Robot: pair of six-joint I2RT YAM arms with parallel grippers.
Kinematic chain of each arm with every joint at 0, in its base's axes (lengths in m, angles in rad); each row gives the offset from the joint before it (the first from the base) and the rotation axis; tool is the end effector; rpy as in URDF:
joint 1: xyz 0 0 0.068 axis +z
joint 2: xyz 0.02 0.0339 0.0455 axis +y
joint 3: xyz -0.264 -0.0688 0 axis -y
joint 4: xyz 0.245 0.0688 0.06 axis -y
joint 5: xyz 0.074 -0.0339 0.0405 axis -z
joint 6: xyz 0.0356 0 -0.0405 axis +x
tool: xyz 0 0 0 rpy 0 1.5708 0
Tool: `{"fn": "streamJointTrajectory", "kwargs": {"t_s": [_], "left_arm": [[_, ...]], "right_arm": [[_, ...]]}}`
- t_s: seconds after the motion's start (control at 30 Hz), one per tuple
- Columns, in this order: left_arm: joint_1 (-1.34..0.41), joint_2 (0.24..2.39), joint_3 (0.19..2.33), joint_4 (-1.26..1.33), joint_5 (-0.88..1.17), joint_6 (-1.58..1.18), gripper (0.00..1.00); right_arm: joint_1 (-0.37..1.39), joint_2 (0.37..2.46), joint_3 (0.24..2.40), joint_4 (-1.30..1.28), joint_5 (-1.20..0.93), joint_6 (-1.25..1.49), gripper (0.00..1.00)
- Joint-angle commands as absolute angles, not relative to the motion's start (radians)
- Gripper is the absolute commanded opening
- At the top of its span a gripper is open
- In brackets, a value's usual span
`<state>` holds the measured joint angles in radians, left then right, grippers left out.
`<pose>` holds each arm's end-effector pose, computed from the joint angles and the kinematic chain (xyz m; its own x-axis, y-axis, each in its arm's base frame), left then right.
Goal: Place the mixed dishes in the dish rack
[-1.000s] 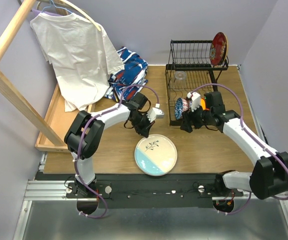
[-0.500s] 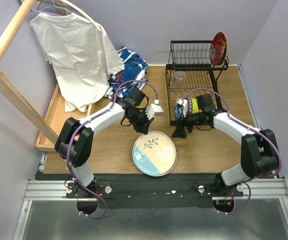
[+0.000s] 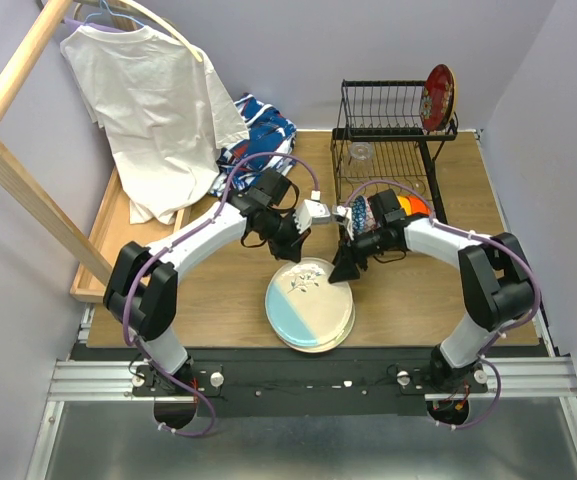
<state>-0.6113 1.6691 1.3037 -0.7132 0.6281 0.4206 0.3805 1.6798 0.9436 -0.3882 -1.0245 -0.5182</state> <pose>0.2703 -0.2150 0.2541 -0.3763 0.6672 -0.6428 0.9262 0.2529 -0.2798 0.2770 0.1436 0.1725 -0.4623 -0.4621 -0.7568 -0.8800 0.1341 0.4557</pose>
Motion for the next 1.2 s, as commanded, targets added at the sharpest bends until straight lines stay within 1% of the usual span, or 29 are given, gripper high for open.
{"fn": "streamJointTrajectory", "kwargs": {"t_s": [0.0, 0.07, 0.1, 0.13, 0.17, 0.2, 0.23, 0.27, 0.3, 0.33, 0.37, 0.47, 0.53, 0.7, 0.77, 0.83, 0.9, 1.03, 1.07, 1.13, 1.17], "left_arm": [[-0.618, 1.618, 1.35, -0.683, 0.68, 0.396, 0.0], [-0.618, 1.617, 1.339, -0.673, 0.641, 0.387, 0.0], [-0.618, 1.612, 1.332, -0.661, 0.602, 0.37, 0.0], [-0.621, 1.596, 1.319, -0.591, 0.522, 0.332, 0.0], [-0.626, 1.591, 1.292, -0.545, 0.265, 0.228, 0.0], [-0.624, 1.592, 1.293, -0.526, 0.202, 0.229, 0.05], [-0.62, 1.592, 1.298, -0.522, 0.137, 0.244, 0.2], [-0.615, 1.586, 1.296, -0.506, 0.035, 0.244, 0.25], [-0.604, 1.574, 1.293, -0.468, 0.016, 0.239, 0.31], [-0.58, 1.56, 1.295, -0.456, 0.008, 0.23, 0.41], [-0.571, 1.537, 1.299, -0.443, -0.006, 0.216, 0.45], [-0.545, 1.487, 1.324, -0.408, -0.031, 0.178, 0.52], [-0.535, 1.457, 1.328, -0.368, -0.028, 0.152, 0.55], [-0.493, 1.393, 1.361, -0.33, 0.0, 0.109, 0.57], [-0.473, 1.384, 1.377, -0.313, 0.055, 0.075, 0.6], [-0.459, 1.385, 1.417, -0.311, 0.064, 0.052, 0.61], [-0.456, 1.396, 1.465, -0.313, 0.066, 0.038, 0.61], [-0.456, 1.419, 1.506, -0.313, 0.069, 0.052, 0.61], [-0.454, 1.427, 1.509, -0.308, 0.068, 0.054, 0.61], [-0.456, 1.434, 1.511, -0.304, 0.061, 0.054, 0.61], [-0.454, 1.44, 1.511, -0.302, 0.06, 0.051, 0.61]], "right_arm": [[0.383, 1.709, 0.982, -0.307, -1.072, -0.419, 0.34], [0.383, 1.706, 0.988, -0.304, -1.065, -0.414, 0.17], [0.382, 1.703, 0.999, -0.311, -1.06, -0.423, 0.05], [0.382, 1.697, 1.009, -0.34, -1.052, -0.439, 0.01], [0.383, 1.689, 1.015, -0.353, -1.034, -0.448, 0.0], [0.38, 1.674, 1.022, -0.365, -1.026, -0.475, 0.0], [0.382, 1.666, 1.044, -0.406, -1.016, -0.494, 0.0], [0.382, 1.66, 1.057, -0.428, -1.0, -0.511, 0.0], [0.379, 1.651, 1.072, -0.448, -0.99, -0.538, 0.01], [0.376, 1.635, 1.101, -0.49, -0.976, -0.551, 0.0], [0.374, 1.628, 1.12, -0.508, -0.947, -0.558, 0.01], [0.356, 1.609, 1.198, -0.587, -0.905, -0.571, 0.01], [0.336, 1.608, 1.244, -0.653, -0.902, -0.578, 0.0], [0.307, 1.582, 1.402, -0.744, -0.888, -0.552, 0.01], [0.304, 1.565, 1.433, -0.749, -0.867, -0.517, 0.0], [0.304, 1.545, 1.485, -0.75, -0.847, -0.468, 0.0], [0.301, 1.536, 1.529, -0.752, -0.83, -0.442, 0.0], [0.298, 1.52, 1.684, -0.689, -0.776, -0.303, 0.0], [0.298, 1.52, 1.75, -0.667, -0.717, -0.272, 0.0], [0.298, 1.514, 1.799, -0.591, -0.623, -0.191, 0.0], [0.298, 1.503, 1.84, -0.556, -0.5, -0.154, 0.0]]}}
